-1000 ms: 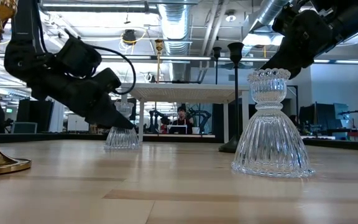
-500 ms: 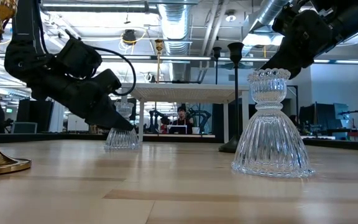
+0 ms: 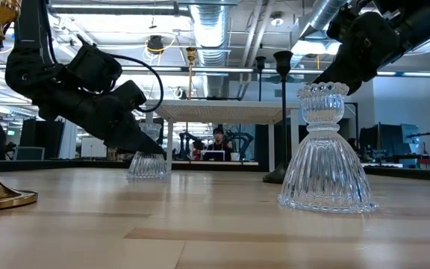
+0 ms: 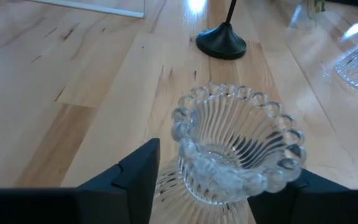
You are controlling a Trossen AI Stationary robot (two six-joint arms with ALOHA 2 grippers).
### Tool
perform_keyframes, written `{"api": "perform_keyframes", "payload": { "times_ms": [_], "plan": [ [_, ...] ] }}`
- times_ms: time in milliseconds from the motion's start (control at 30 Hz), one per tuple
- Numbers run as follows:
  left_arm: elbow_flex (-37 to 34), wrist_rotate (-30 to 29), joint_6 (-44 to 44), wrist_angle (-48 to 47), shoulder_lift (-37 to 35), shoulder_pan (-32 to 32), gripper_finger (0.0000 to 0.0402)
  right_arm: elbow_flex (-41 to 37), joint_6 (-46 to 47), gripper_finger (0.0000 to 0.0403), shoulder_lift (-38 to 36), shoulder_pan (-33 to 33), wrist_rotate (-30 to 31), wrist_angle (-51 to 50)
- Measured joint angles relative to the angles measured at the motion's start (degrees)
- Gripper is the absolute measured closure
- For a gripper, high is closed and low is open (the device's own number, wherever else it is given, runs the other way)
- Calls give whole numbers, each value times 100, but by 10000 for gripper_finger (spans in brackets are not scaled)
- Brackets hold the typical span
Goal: Pick & Place candle stick holders
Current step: Put the top transparent candle holder on the shelf
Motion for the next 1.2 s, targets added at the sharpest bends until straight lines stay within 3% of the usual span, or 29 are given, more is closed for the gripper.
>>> {"api": "perform_keyframes", "payload": {
  "times_ms": [1200],
  "plan": [
    [7, -11, -280, 145, -7, 0, 259, 0, 0, 403, 0, 0, 0, 0]
  ]
}}
